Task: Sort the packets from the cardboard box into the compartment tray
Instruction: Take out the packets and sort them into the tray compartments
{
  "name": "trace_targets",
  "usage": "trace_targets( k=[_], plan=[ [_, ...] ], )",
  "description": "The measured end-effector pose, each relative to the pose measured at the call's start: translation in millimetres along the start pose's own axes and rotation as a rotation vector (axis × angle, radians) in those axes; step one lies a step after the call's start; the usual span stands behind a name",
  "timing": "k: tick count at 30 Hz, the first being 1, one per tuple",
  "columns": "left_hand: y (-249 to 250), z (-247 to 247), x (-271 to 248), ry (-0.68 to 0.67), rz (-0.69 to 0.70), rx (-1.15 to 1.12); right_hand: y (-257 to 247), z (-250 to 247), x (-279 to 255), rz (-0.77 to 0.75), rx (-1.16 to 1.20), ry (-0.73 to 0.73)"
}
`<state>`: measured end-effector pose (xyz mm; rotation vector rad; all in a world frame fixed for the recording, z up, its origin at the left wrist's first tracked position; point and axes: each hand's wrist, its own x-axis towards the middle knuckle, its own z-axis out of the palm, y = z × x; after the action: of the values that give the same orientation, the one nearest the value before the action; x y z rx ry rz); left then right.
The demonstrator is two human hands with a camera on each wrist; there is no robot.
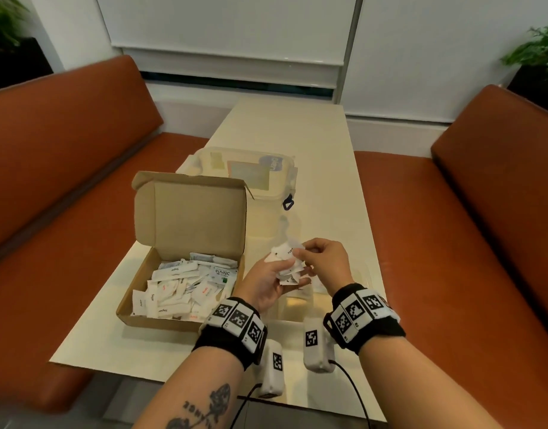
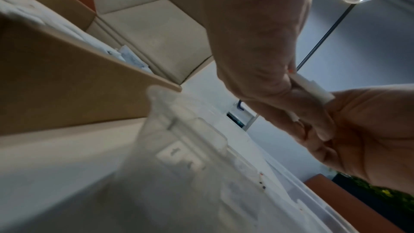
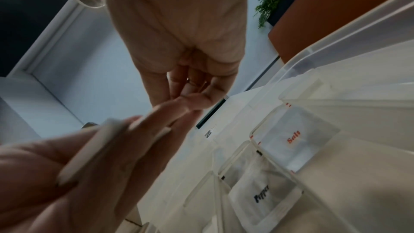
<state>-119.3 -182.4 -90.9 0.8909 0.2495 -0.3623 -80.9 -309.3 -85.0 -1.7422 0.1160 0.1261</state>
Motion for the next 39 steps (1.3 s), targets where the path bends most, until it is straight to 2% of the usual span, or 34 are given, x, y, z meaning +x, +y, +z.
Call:
trace_targets(
  k=[5,10,12,16,18,24,26,30,35,39],
  plan=[
    [-1,-11,-5,0.119,0.067,0.031,2,6,-1,-0.034,-0.129,-0.083],
    [3,-24,-8,0.088,0.063,0.116,1,11,-4,-0.112,-0.176,-0.133],
    [8,-30,-6,0.099,0.074,0.142,2,13,-6,-0.094,-0.165,-0.108],
    [14,-40,2,0.208,0.162,0.065,12,7,-9,-0.029,-0.182,0.063],
    [13,-43,6,0.232,0.184,0.039,19,5,-12,-0.019,-0.290,0.110],
    [5,-48,11,0.227,0.159,0.060,40,6,-19,-0.034,-0.789,0.131],
    [5,-48,12,0.219,0.160,0.050,45,6,-19,-0.036,-0.854,0.152],
    [3,-42,14,0.194,0.176,0.078,53,7,-19,-0.047,-0.912,0.116],
    [-1,-37,14,0.174,0.208,0.019,58,3,-18,-0.039,-0.869,0.095],
    [-2,-36,15,0.190,0.211,0.091,60,1,-17,-0.038,-0.831,0.102]
  ],
)
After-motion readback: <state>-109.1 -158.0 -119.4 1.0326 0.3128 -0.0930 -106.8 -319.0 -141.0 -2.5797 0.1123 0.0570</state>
